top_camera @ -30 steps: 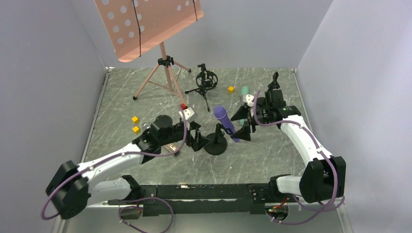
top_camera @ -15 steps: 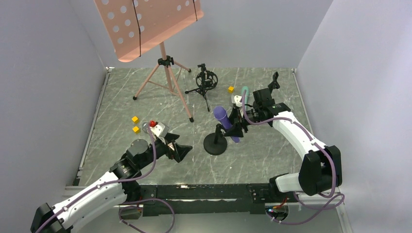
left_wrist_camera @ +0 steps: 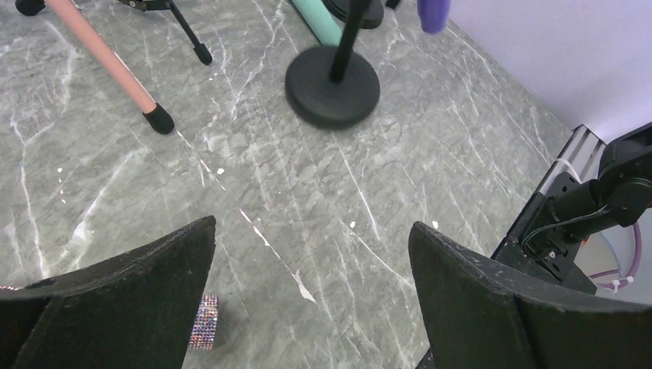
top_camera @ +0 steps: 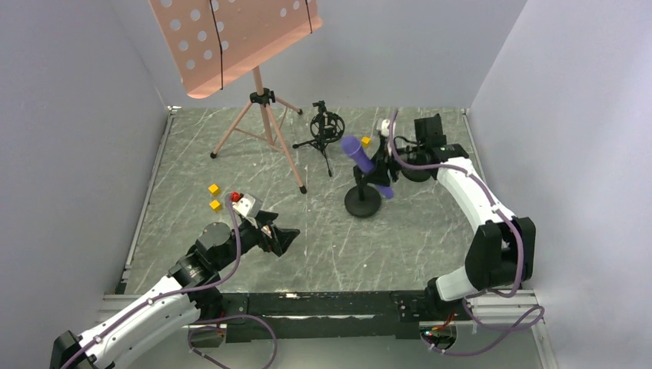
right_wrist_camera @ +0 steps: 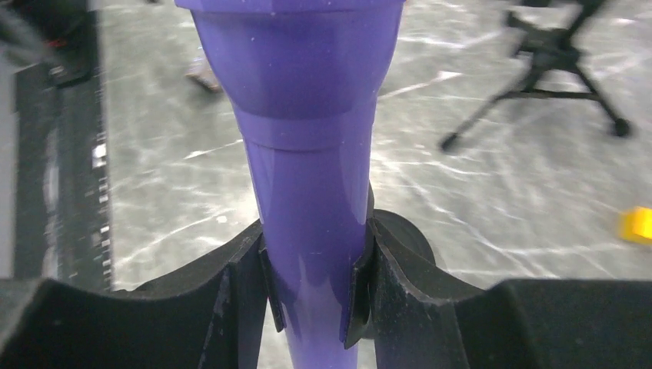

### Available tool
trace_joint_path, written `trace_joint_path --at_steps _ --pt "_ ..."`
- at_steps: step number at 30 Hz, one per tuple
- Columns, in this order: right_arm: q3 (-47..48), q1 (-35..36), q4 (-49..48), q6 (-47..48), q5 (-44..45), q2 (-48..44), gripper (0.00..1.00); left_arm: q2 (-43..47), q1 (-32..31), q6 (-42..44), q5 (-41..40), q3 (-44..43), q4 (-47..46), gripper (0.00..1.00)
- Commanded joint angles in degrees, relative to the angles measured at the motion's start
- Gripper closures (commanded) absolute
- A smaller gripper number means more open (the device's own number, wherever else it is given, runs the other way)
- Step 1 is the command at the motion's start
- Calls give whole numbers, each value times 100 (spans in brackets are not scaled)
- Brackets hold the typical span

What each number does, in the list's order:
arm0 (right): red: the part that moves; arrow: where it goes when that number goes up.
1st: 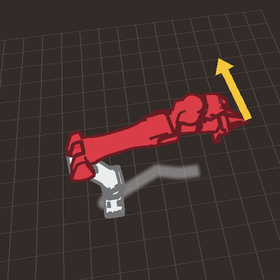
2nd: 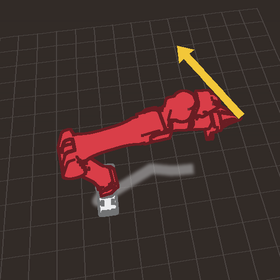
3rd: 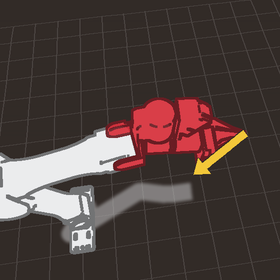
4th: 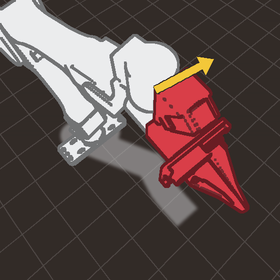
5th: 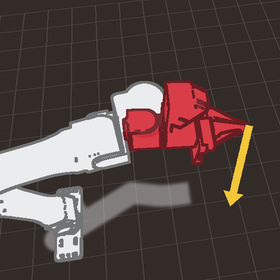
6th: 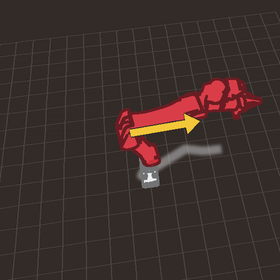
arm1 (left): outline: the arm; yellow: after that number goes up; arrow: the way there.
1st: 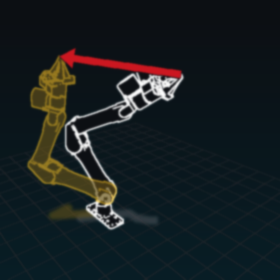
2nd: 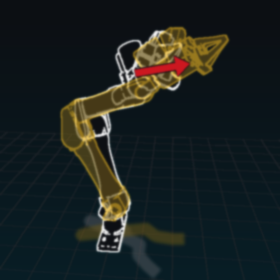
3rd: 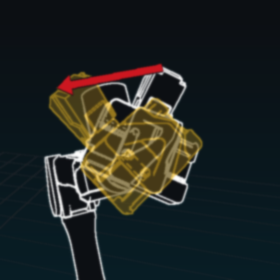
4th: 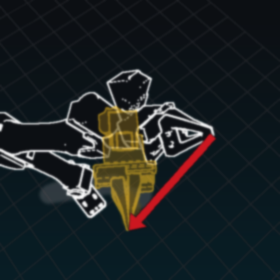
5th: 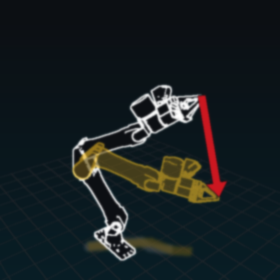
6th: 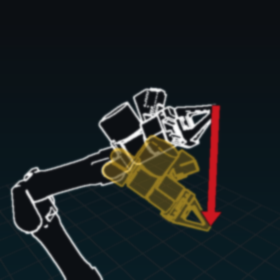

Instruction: Attach the microphones to the stand

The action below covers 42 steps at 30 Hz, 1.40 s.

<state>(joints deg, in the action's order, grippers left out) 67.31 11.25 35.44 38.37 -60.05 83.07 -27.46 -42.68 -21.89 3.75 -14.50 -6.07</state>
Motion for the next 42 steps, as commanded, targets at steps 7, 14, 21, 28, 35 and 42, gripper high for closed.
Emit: trace_joint_path --at_steps 7,14,21,28,35,42 --pt "1166 -573 -2947 -2153 282 1048 82 79 21 35 -183 -257 112 1" --pt "1410 -620 -4141 -3098 1063 1717 82 36 18 101 -276 -344 192 1" --pt "1044 -624 -4782 -3444 1523 2020 81 -6 21 132 -357 -387 202 1" --pt "769 -720 -4470 -2841 1375 1940 61 45 27 -12 -537 -354 240 1" --pt "745 -747 -3610 -2375 719 1160 0 16 149 -476 -860 -405 582 1" --pt "1180 -755 -1826 -1444 724 -17 0 -65 200 -975 -1045 -1088 1729 1"
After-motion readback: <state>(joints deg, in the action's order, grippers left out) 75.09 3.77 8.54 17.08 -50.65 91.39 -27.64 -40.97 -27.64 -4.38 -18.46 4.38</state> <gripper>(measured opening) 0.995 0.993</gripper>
